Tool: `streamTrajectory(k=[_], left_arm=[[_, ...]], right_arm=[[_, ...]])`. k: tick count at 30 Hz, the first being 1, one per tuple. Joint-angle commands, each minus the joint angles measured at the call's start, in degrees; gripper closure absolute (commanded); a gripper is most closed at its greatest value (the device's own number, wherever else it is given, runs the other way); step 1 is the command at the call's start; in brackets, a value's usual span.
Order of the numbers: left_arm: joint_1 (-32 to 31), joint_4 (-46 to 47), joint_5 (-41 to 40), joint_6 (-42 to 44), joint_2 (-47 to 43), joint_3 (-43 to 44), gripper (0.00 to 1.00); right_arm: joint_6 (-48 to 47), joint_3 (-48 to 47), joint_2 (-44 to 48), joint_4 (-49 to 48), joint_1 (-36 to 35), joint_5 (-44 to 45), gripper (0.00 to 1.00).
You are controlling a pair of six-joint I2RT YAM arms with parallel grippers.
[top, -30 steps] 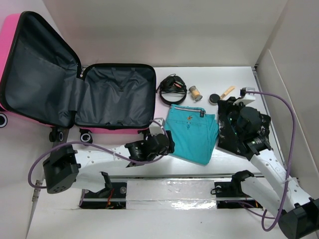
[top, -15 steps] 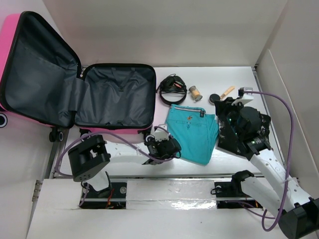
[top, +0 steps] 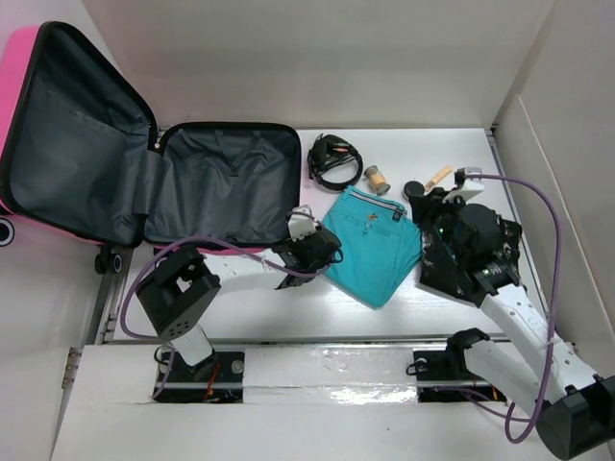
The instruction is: Pack the luggage
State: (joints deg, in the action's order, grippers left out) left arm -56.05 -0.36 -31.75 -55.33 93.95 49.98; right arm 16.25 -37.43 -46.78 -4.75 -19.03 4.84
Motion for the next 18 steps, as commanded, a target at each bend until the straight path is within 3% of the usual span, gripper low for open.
streamTrajectory(k=[1, 5, 11, 18], left_arm=[[1.5, 4.3, -1.2, 2.9, -3.3, 1.4, 0.45], [-1.9, 3.2, 0.8, 1.6, -5.9, -0.1, 0.44], [-9.9, 0.5, 2.8, -8.1, -10.8, -5.2, 0.41], [-12.4, 0.0, 5.7, -15.3, -5.2, -4.0, 0.36]], right_arm=[[-0.4, -2.0, -0.9, -2.8, 0.5, -1.6, 0.69], [-0.5, -2.3, -0.8, -2.5, 0.5, -1.3, 0.69], [-0.5, -2.2, -1.0, -2.8, 0.5, -1.9, 0.64], [-0.8, -2.6, -0.4, -2.0, 0.5, -2.6, 0.58]])
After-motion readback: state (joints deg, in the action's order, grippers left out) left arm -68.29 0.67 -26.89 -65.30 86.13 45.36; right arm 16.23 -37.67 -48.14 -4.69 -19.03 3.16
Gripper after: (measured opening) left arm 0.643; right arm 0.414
